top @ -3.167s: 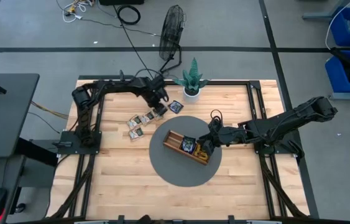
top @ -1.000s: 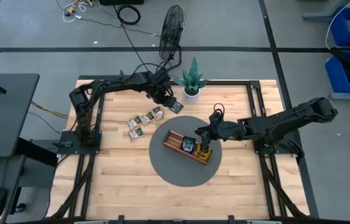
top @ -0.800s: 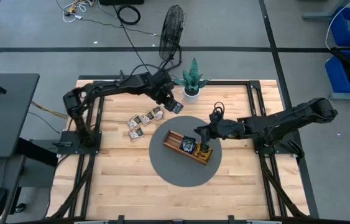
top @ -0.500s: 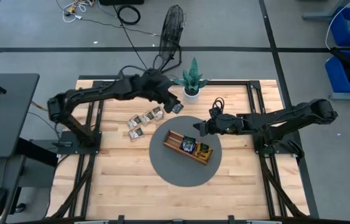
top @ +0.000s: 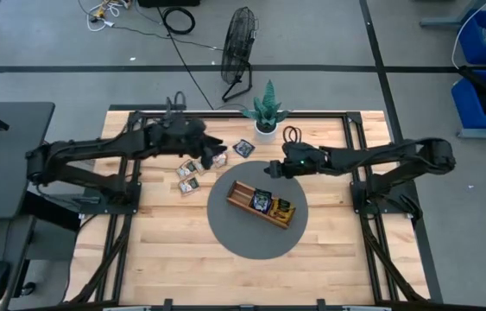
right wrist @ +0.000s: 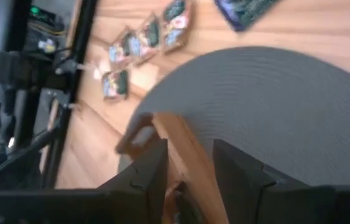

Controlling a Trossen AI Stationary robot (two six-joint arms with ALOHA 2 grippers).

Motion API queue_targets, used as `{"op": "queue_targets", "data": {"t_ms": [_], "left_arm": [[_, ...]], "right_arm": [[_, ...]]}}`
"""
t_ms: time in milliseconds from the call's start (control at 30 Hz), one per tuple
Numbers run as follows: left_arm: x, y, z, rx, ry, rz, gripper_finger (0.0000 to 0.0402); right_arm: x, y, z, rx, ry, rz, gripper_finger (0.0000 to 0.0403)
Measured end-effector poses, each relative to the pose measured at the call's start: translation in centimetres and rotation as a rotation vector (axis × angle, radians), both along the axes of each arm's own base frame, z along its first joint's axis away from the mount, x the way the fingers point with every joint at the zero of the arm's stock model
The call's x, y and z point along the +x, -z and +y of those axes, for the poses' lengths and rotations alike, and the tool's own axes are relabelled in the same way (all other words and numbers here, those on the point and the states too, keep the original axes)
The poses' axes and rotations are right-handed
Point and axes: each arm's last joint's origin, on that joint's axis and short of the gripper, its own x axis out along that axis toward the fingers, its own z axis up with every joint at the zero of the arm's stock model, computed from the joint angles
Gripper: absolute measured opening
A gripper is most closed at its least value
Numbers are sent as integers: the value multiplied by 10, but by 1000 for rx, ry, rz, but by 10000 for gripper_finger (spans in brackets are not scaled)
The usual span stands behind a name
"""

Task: Pick & Place Tea
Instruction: Put the violet tea bag into the middle section of the wooden organizer

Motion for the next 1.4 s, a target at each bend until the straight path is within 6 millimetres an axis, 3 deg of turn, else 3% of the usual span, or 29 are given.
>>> {"op": "queue_targets", "data": {"t_ms": [433,533,700,867,1133,1400], "left_arm": [[-65,8,-30,9,-30,-70,165],[-76,0,-33,35,-14,-109,165],[-95,-13,-36,89,2,-184,165],[-107,-19,-38,108,5,-211,165],[-114,-19,-39,133,13,-204,165],[-114,-20,-39,174,24,-198,165]], "right_arm": [[28,45,-34,124,109,-50,135],[37,53,-41,122,127,-17,135],[65,46,-54,66,137,-13,135],[83,42,-72,37,180,151,135],[87,30,-90,13,295,198,135],[86,36,-71,23,281,286,135]]}}
